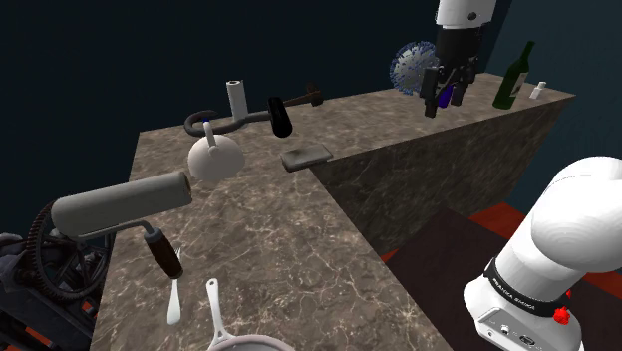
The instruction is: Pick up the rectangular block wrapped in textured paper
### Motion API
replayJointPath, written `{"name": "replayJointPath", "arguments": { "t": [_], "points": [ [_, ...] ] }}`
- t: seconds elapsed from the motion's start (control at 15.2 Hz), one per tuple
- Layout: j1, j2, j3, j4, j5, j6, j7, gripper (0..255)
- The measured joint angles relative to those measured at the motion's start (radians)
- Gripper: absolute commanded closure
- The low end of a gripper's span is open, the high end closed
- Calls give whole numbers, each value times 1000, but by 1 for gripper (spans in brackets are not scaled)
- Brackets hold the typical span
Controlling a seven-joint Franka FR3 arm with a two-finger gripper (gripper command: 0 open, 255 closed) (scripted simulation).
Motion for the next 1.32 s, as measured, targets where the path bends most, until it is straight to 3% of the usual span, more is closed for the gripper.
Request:
{"name": "replayJointPath", "arguments": {
  "t": [0.2, 0.73, 1.06, 1.32],
  "points": [
    [-2, 13, -35, -23, 22, 51, -12, 0],
    [33, 193, -264, -111, 220, 400, -146, 0],
    [134, 360, -426, -114, 452, 579, -315, 0],
    [260, 552, -582, -60, 741, 642, -540, 0]
  ]
}}
